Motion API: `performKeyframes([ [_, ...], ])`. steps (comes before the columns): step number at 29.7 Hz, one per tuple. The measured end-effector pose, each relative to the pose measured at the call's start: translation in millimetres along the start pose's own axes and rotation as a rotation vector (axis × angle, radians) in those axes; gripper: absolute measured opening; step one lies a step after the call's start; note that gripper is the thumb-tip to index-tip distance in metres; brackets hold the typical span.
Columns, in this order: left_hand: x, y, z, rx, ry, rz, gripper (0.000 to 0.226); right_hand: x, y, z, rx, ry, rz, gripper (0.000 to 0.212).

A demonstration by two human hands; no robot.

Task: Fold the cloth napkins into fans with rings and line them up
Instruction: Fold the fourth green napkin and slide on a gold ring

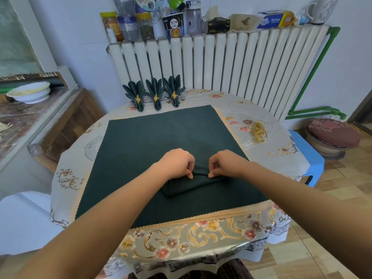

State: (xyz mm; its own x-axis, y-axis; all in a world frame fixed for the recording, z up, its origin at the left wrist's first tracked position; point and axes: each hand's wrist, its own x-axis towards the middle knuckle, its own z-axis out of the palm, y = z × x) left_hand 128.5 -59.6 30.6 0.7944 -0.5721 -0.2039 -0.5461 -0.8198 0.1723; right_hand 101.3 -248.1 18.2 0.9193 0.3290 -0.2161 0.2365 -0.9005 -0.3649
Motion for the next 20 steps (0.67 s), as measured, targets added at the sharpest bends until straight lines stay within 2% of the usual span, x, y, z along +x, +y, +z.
performKeyframes([
  [5,9.2,5.6,-5.1,0.085,-0.078,-0.022,0.016,15.2,-4.7,-1.9,-0.082,-0.123,0.040,0.019],
  [11,22.2,15.4,-11.1,0.163,-0.182,-0.033,0.018,15.9,-6.5,-6.3,-0.111,-0.191,0.110,0.041],
  [14,28.9,14.7,-13.1,0.265,-0.226,0.033,0.020,18.4,-12.3,-7.0,-0.229,-0.258,0.085,0.035],
  [17,35.5,8.5,-14.0,0.167,-0.274,0.022,0.033,17.0,-15.2,-3.1,-0.323,-0.286,0.077,0.033],
  [20,33.7,3.5,-15.6,0.062,-0.285,-0.024,0.056,10.9,-15.1,4.4,-0.325,-0.219,0.054,0.032],
])
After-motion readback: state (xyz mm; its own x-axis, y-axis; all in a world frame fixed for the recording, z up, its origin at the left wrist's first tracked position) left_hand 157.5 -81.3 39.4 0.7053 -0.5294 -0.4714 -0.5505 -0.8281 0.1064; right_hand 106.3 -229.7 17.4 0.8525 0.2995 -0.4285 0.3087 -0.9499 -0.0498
